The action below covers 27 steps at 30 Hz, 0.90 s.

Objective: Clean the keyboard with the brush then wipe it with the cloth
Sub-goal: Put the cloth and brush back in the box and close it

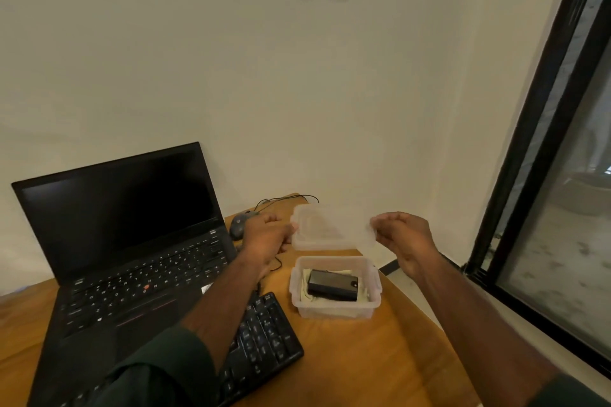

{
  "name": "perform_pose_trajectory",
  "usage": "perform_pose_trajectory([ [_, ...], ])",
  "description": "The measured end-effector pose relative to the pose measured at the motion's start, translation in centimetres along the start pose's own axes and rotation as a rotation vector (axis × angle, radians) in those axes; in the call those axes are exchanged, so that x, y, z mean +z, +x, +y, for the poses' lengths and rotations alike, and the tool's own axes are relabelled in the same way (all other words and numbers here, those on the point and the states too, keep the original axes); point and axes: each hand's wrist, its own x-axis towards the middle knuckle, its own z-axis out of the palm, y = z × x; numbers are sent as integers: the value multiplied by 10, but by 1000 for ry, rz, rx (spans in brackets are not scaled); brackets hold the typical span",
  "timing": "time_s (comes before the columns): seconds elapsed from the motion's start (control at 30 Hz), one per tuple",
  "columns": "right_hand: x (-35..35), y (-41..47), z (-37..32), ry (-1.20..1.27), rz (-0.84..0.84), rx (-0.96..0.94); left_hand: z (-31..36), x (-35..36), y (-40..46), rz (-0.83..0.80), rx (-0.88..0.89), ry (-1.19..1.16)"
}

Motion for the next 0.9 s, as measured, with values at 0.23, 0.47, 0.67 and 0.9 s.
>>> perform_pose_trajectory([
  [0.23,-23,-31,26,-442,53,-130,-18,5,-42,2,167,338],
  [0.47,-27,-52,47,-716,63,-227,-37,-3,-53,-31,162,523],
  [0.67,-28,-56,52,-745,43,-223,-38,-2,-55,10,206,617],
  [0.9,-25,-59,53,-717,29,-218,-50,-6,-56,-9,98,474],
])
